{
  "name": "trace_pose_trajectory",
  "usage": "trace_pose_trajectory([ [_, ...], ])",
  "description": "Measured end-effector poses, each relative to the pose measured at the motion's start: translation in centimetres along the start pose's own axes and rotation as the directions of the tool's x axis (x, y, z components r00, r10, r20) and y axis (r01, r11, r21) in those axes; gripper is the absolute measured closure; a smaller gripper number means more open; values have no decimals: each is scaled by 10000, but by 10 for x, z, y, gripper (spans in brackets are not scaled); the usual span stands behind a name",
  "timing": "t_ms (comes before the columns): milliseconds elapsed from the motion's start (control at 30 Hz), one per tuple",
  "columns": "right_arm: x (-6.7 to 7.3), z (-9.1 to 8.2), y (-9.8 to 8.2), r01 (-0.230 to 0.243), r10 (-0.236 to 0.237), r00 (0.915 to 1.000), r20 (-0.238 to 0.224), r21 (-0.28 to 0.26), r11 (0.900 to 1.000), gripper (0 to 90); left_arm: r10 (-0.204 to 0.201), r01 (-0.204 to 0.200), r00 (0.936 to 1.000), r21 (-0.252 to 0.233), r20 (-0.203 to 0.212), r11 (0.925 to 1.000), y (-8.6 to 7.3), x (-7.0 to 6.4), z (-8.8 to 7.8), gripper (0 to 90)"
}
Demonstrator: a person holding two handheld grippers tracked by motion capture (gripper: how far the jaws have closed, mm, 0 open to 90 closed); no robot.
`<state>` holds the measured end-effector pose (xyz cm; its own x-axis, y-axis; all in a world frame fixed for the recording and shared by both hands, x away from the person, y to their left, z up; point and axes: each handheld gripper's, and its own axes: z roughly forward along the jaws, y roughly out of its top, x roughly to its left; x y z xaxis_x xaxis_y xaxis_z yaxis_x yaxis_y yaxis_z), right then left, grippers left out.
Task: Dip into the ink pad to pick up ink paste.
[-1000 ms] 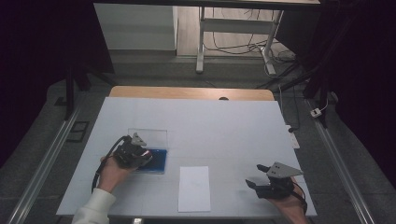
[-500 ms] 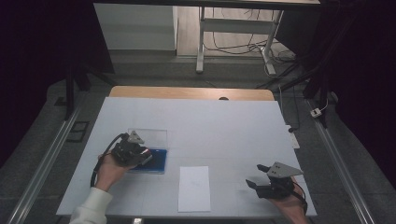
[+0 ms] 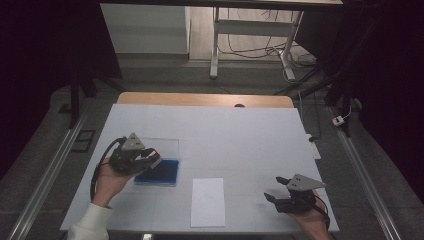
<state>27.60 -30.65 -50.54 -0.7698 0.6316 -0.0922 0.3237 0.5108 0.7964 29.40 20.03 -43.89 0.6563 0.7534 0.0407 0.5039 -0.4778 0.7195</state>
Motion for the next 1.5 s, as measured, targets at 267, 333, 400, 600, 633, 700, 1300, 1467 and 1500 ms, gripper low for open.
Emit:
trace_pose_trajectory([
  [267,0,0,0,40,-40,10000,-56,-18,10000,263,16,-16,10000,-37,93,10000,-1,1,0,701],
  [333,0,0,0,9,-9,10000,-21,30,10000,263,-20,20,10000,-29,77,10000,-2,2,0,700],
  [400,0,0,-1,24,-24,10000,-26,44,10000,263,-78,77,9999,46,100,10000,-4,4,3,701],
  [600,0,1,-1,39,-39,10000,30,65,10000,263,-330,322,9992,375,221,9988,-11,10,14,700],
  [633,0,1,-1,54,-55,10000,28,53,10000,263,-361,353,9992,436,168,9984,-12,10,16,700],
  [700,0,1,-1,23,-22,10000,-41,16,10000,263,-377,369,9992,525,146,9979,-14,11,19,700],
  [1300,-1,0,-2,-22,22,10000,-14,24,10000,264,-468,461,9989,1292,24,9905,-22,13,39,700],
  [1467,0,1,-2,22,-22,10000,-90,-3,10000,264,-500,473,9986,1481,148,9878,-23,13,43,701],
  [1500,0,1,-2,26,-26,9999,-97,-7,10000,264,-502,470,9986,1499,173,9876,-23,13,44,701],
])
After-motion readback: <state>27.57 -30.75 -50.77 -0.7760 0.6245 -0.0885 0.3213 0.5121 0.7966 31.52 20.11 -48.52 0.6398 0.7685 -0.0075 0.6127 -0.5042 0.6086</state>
